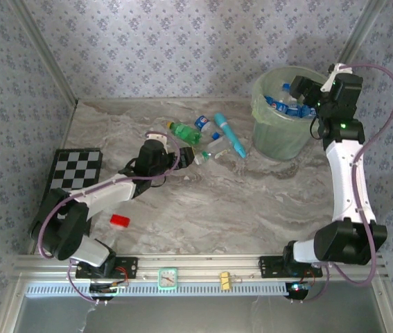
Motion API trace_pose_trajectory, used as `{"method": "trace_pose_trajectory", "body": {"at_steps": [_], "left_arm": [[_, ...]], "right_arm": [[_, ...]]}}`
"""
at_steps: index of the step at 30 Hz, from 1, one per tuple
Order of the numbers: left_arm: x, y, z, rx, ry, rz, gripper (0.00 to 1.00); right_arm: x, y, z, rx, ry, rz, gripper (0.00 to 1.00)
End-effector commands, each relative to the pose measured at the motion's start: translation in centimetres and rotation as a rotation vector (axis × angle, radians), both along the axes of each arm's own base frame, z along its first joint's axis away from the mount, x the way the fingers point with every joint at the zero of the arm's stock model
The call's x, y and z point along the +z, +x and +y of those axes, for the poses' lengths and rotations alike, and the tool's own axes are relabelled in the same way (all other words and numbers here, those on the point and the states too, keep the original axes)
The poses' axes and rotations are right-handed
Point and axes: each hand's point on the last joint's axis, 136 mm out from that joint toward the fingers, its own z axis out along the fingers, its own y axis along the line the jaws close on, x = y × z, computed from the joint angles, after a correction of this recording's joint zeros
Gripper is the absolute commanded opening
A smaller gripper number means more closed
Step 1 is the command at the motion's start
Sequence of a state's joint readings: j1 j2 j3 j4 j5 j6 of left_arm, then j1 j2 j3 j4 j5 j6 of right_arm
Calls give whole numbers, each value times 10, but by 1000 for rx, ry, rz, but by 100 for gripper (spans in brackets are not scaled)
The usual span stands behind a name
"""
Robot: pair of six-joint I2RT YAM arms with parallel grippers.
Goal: Put the plastic bottles in the bin
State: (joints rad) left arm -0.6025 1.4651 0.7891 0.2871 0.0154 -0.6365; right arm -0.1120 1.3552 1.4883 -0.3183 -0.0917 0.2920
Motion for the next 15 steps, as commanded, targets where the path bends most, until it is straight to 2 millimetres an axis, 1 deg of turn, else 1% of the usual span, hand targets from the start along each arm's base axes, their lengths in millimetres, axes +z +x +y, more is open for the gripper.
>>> {"method": "trace_pose_trajectory", "body": {"at_steps": [1, 4, 8, 11, 13, 14, 15], "left_arm": [[17, 9, -10, -45, -7, -33, 100], [15, 11, -19, -95, 16, -27, 100], [6, 14, -30, -164, 68, -8, 99], [-2, 17, -40, -231, 115, 12, 98], [-6, 19, -48, -284, 149, 21, 96], [-10, 20, -51, -308, 172, 26, 96], [-14, 22, -53, -328, 196, 37, 95]], "right_arm": [[11, -11, 21, 46, 2, -38, 100], [8, -23, 45, 102, -1, -40, 100], [1, -40, 79, 175, 4, -67, 100], [-11, -50, 101, 225, 19, -61, 100], [-22, -56, 112, 253, 28, -43, 100], [-22, -58, 118, 268, 32, -44, 100], [-43, -60, 123, 281, 32, 2, 100]]}}
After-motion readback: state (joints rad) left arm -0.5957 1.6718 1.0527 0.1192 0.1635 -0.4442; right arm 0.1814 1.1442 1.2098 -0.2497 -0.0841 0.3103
